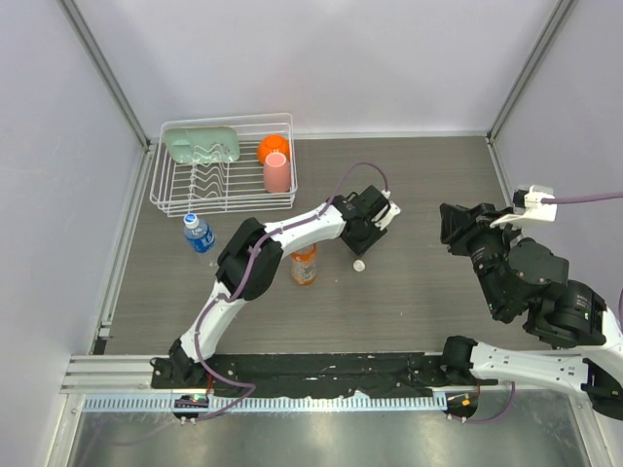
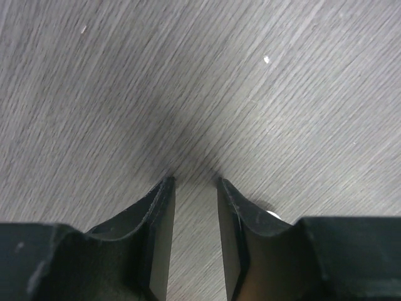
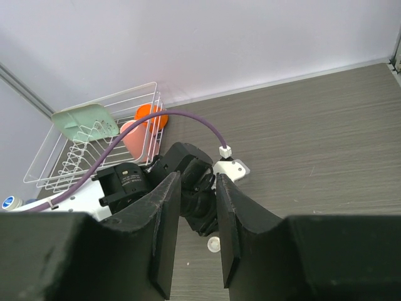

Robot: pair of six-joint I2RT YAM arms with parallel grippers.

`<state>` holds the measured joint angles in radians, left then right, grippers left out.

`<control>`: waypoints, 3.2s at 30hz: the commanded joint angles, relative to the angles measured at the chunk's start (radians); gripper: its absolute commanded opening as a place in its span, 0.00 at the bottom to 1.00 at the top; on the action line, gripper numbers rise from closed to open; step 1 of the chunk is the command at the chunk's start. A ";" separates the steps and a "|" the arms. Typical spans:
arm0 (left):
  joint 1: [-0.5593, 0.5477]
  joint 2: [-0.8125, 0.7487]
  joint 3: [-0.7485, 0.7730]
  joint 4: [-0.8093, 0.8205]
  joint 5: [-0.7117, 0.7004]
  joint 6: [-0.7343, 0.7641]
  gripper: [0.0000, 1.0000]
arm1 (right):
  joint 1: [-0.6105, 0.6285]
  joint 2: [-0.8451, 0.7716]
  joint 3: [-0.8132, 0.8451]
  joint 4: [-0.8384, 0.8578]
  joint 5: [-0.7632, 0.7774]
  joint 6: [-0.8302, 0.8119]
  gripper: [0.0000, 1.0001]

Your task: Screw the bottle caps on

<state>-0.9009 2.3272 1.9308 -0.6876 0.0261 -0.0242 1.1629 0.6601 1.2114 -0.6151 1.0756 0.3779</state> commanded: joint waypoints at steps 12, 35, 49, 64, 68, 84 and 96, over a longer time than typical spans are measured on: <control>0.003 -0.069 -0.036 0.031 -0.017 0.020 0.39 | 0.003 0.012 0.010 0.021 -0.003 -0.007 0.35; -0.043 -0.193 -0.199 0.020 0.115 0.061 0.45 | 0.003 0.001 -0.003 -0.002 0.004 -0.002 0.35; -0.043 -0.157 -0.247 0.074 0.092 0.075 0.42 | 0.003 -0.014 -0.004 -0.029 -0.005 0.027 0.35; -0.043 -0.158 -0.219 0.065 0.116 0.063 0.41 | 0.003 -0.008 -0.007 -0.043 -0.032 0.042 0.35; -0.038 -0.215 -0.222 0.063 0.097 0.073 0.44 | 0.003 -0.004 -0.004 -0.043 -0.032 0.042 0.35; 0.033 -0.048 0.042 0.085 0.018 -0.034 0.48 | 0.003 0.006 -0.015 -0.035 -0.026 0.033 0.35; 0.033 -0.028 0.008 0.086 0.017 -0.020 0.44 | 0.004 -0.001 -0.012 -0.037 -0.011 0.024 0.35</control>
<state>-0.8680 2.2959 1.9453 -0.6117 0.0383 -0.0452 1.1629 0.6590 1.1950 -0.6750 1.0389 0.4030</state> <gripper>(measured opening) 0.443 0.349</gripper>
